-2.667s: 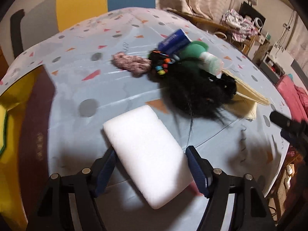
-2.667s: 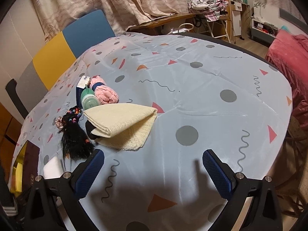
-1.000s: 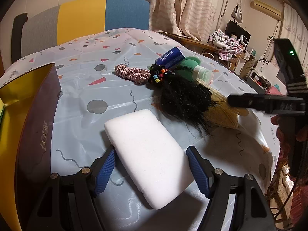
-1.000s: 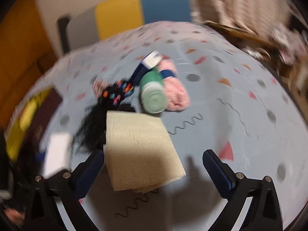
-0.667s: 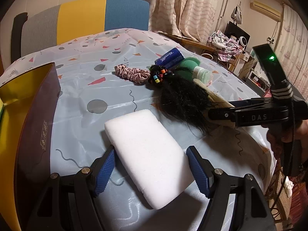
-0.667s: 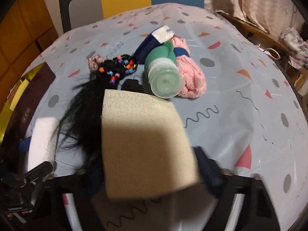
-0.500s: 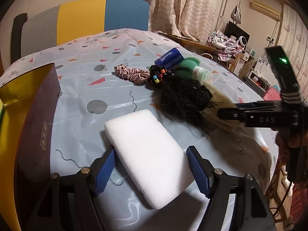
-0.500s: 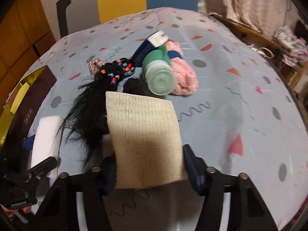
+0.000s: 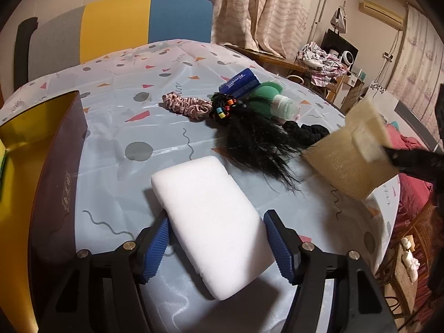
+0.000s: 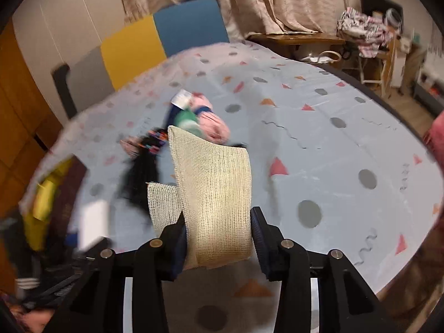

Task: Organize soft objects
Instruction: 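Carry the white block into the gold tray and open the left tool while the right tool holds the cloth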

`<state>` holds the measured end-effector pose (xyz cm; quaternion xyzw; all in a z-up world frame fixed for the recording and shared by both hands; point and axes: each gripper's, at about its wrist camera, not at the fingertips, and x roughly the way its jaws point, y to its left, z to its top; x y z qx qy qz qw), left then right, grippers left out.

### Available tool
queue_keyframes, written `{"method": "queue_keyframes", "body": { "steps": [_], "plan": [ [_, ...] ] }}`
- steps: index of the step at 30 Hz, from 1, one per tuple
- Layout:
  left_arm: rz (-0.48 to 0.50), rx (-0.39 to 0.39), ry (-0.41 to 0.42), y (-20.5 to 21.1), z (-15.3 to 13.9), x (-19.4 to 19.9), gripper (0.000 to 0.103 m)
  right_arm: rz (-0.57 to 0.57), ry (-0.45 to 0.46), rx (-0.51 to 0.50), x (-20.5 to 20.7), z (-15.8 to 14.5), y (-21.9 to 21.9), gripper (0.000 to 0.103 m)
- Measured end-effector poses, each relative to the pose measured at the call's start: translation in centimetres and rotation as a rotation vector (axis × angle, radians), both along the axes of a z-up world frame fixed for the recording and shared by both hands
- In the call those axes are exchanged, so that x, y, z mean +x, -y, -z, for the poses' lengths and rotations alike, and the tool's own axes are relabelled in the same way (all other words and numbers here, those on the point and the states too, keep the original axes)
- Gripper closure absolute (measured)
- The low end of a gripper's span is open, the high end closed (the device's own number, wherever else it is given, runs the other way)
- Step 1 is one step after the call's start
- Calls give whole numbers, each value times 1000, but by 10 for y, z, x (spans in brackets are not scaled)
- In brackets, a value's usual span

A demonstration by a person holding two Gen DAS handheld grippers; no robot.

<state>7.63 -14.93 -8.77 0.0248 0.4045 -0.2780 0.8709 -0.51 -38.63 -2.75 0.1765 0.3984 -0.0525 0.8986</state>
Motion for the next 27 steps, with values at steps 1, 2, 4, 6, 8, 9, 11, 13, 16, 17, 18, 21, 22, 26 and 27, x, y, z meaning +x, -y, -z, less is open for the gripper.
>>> {"method": "queue_keyframes", "body": {
  "steps": [1,2,4,6,8,9,11,13,16,17,18,21,22,26,27],
  "plan": [
    [2,-3,0,0,0,-1,36,-18,38,37,-4,-6,-2,61],
    [1,-4,1,0,-1,-2,36,-25,57,43,-5,-10,-6,61],
    [2,-17,-3,-1,-2,-3,37,-27,81,23,-6,-17,-13,61],
    [-3,-30,-2,-3,-6,-5,37,-27,97,31,-6,-21,-17,61],
    [-2,-55,5,-5,-12,-8,38,-22,104,23,-5,-23,-21,61],
    [0,-66,17,-6,-17,-10,38,-23,103,13,-4,-23,-23,61],
    [7,-77,48,-7,-28,-15,38,-29,100,11,-4,-21,-27,61],
    [12,-99,69,-11,-40,-20,38,-34,94,18,-4,-18,-29,61],
    [6,-127,85,-19,-54,-23,38,-54,87,12,-4,-15,-37,61],
    [0,-133,92,-23,-60,-24,37,-60,85,7,-3,-14,-40,61],
    [-6,-138,97,-27,-64,-24,37,-66,86,5,-3,-14,-43,61],
    [-35,-150,110,-45,-78,-21,37,-76,94,8,-1,-16,-49,61],
    [-52,-151,112,-53,-83,-18,37,-77,97,7,-1,-17,-51,61],
    [-108,-150,109,-82,-93,-4,37,-83,114,11,1,-23,-57,61],
    [-122,-149,107,-90,-95,2,37,-86,119,13,2,-25,-59,61]
  ]
}}
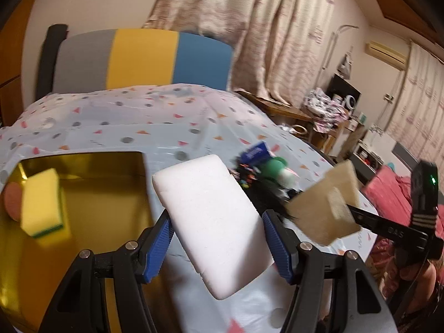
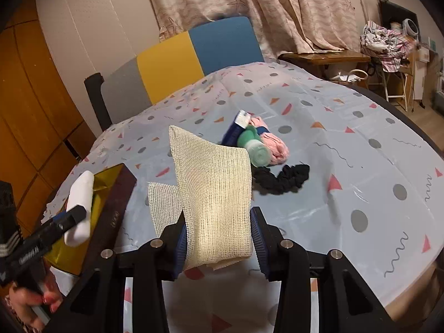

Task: Organize soft objects
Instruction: 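Carry the white block into the gold tray and open the left tool while the right tool holds the cloth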

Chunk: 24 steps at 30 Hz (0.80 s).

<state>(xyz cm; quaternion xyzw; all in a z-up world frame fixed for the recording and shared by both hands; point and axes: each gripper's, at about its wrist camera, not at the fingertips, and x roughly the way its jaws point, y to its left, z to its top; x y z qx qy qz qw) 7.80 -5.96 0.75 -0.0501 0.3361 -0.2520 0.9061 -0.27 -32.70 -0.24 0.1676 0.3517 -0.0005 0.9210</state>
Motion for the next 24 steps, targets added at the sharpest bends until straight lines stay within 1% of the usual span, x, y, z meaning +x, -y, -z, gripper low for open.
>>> {"method": "queue_keyframes", "body": {
  "steps": [4,7,10,12,14,18,19,20,24],
  "plan": [
    [-86,29,-16,-35,-4,28,37,-20,27,11,3,-10,-11,61],
    [-138,29,-83,-61,2,56,37,-38,47,8,4,-18,-22,61],
    [-192,14,-159,-86,17,84,37,-61,64,24,8,-25,-34,61],
    [-222,20,-202,-98,28,98,37,-73,73,36,9,-28,-41,61],
    [-233,31,-245,-104,39,110,37,-84,81,38,11,-32,-49,61],
    [-254,60,-303,-109,56,125,36,-109,89,46,16,-37,-62,61],
    [-250,53,-344,-109,61,132,35,-114,91,49,17,-39,-66,61],
    [-247,43,-361,-110,63,135,35,-123,93,52,18,-40,-70,61],
    [-286,68,-355,-109,65,142,31,-151,97,58,22,-43,-85,61]
  ]
}}
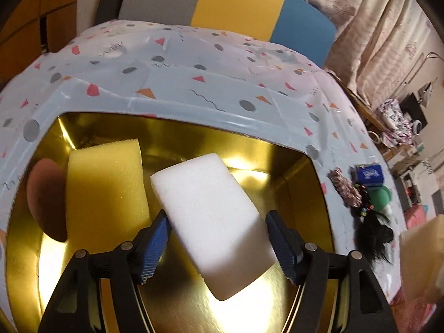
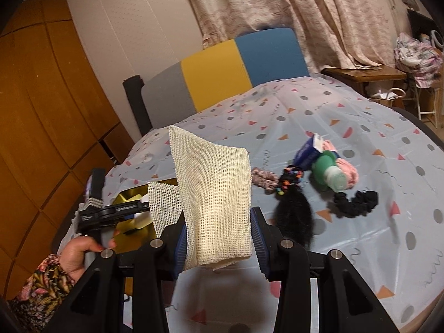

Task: Organize soft objects
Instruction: 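Carry the white block into the gold tray and open the left tool while the right tool holds the cloth, then lower the beige mesh cloth into the gold tray and open the right tool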

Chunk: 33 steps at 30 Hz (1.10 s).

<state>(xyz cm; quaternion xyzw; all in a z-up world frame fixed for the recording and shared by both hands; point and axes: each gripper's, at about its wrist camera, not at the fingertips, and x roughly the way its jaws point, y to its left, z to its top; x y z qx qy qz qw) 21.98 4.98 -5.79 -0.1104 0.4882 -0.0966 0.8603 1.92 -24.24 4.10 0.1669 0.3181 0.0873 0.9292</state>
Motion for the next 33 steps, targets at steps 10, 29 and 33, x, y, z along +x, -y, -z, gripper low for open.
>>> {"method": "queue_keyframes", "body": {
  "steps": [10,29,33],
  "plan": [
    [-35,-210,-54,-16,-7,4,20,-115,6,50,22,-2,-47,61],
    [-175,-98,152,-50,-41,-102,22,-195,-26,80,59,8,-103,61],
    [-193,-77,174,-55,-42,-115,22,-192,-46,66,76,11,-118,61]
  ]
}}
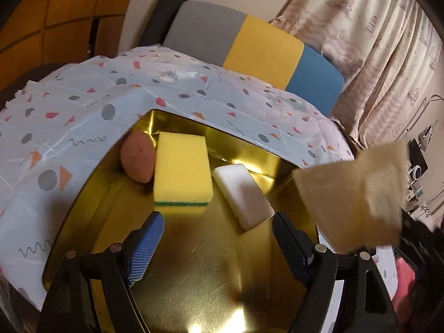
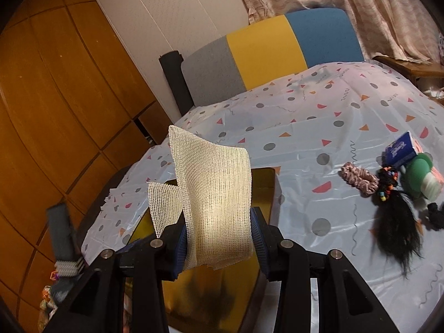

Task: Organize soft objects
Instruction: 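Lower the beige mesh cloth into the gold tray and open the right tool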

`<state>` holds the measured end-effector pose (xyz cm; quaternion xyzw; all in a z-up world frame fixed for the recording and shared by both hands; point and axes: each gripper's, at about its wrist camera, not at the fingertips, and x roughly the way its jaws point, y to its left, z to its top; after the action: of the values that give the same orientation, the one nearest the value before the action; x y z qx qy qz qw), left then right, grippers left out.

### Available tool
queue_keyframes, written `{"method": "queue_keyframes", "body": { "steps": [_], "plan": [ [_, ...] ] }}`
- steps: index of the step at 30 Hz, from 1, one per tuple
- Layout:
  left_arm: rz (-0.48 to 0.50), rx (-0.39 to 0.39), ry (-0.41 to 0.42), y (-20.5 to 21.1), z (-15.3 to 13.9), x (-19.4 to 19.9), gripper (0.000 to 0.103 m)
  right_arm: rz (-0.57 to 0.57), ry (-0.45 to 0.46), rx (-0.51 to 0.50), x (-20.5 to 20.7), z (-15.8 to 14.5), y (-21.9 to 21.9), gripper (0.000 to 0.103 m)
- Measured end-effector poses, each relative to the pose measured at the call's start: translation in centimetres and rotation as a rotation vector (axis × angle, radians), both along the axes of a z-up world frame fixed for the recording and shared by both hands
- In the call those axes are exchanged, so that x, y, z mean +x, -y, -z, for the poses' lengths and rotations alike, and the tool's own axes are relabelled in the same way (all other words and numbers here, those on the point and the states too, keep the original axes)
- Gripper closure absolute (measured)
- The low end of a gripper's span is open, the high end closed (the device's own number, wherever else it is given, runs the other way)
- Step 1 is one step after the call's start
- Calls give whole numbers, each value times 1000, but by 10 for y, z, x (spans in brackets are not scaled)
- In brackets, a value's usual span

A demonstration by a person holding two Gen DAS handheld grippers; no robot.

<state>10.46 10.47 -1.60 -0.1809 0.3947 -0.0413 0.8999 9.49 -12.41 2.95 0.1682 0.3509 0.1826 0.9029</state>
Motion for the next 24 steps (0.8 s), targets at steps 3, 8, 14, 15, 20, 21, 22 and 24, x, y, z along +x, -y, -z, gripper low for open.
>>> {"method": "queue_keyframes", "body": {
  "steps": [3,8,14,15,20,21,22,24],
  "plan": [
    [12,28,14,5,0,-6,22,7,-12,-22,14,5,-13,61],
    [29,28,-3,8,6,-9,22,24,-39,-83,40,21,-34,61],
    [21,18,-13,6,8,-11,22,52,-74,-178,63,37,-47,47],
    [21,17,-14,5,8,-11,22,55,-85,-190,66,40,-48,43],
    [27,-10,-46,4,14,-9,22,54,-89,-280,71,48,-55,31],
    [27,-16,-49,4,15,-9,22,57,-79,-287,70,47,-54,29],
    [27,-18,-51,4,15,-9,22,65,-73,-295,69,47,-54,24],
    [27,-18,-55,5,16,-10,22,93,-56,-303,65,44,-51,18]
  ]
}}
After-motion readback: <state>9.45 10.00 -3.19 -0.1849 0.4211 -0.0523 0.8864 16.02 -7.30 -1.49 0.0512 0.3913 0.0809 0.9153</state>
